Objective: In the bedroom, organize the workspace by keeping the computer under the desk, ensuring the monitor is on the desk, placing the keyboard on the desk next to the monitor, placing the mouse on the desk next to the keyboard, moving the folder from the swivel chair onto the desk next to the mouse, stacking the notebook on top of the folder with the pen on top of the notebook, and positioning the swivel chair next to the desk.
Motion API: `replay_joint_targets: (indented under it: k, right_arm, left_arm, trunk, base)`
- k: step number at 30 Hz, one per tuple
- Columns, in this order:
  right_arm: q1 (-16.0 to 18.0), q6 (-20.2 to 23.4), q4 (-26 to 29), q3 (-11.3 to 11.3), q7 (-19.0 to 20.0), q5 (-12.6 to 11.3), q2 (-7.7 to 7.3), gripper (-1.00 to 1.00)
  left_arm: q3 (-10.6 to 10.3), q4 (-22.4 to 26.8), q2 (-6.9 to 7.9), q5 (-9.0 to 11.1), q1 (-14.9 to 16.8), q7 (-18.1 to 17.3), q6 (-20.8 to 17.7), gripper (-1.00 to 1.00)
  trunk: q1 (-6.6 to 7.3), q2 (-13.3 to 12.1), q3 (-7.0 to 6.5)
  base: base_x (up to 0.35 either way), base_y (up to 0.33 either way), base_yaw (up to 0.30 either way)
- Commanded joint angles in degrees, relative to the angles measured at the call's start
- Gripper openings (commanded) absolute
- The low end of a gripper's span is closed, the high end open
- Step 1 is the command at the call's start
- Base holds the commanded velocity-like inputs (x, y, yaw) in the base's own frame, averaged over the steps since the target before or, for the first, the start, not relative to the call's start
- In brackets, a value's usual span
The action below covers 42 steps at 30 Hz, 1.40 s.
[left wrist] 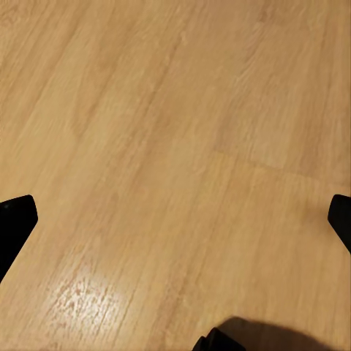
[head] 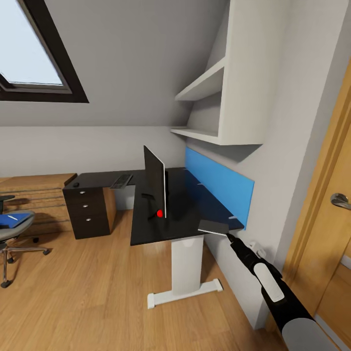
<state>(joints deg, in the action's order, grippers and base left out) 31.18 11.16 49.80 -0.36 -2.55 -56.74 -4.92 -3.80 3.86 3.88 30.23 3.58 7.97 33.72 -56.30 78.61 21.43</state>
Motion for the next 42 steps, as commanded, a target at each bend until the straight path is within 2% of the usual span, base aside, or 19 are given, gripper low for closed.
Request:
replay_joint_targets:
  k: [1, 33, 38, 40, 42]
  right_arm:
    - [0.02, 0.27, 0.11, -0.05, -0.27, -0.48, 0.00, 1.00]
    - [0.02, -0.54, -1.64, -0.32, -0.20, -0.30, 0.01, 1.00]
    - [0.02, -1.07, -1.70, -0.45, -0.19, -0.30, -0.06, 1.00]
    - [0.02, -1.19, -1.72, -0.48, -0.13, -0.30, -0.07, 1.00]
    - [0.02, -1.26, -1.72, -0.53, -0.15, -0.30, -0.08, 1.00]
  left_arm:
    - [-0.42, 0.03, 0.00, 0.02, 0.03, 0.44, 0.10, 1.00]
    - [-0.07, 0.09, 0.05, 0.26, 0.03, 0.64, -0.75, 1.00]
    - [-0.16, 0.54, 0.27, 0.18, 0.03, 0.58, -4.04, 1.00]
    - [-0.20, 3.05, 1.11, 0.13, 0.03, 0.52, -6.23, 1.00]
    - [-0.22, 7.58, 2.05, 0.11, 0.03, 0.45, -8.42, 1.00]
  trunk:
    - [0.00, 0.04, 0.07]
    - [-6.81, 12.47, 5.63]
    - [-7.91, 14.48, 6.53]
    - [-8.35, 15.28, 6.89]
    - [-8.78, 16.08, 7.25]
  base:
    - [0.000, 0.000, 0.000]
    - [0.000, 0.000, 0.000]
    - [0.000, 0.000, 0.000]
    - [0.000, 0.000, 0.000]
    - [0.000, 0.000, 0.000]
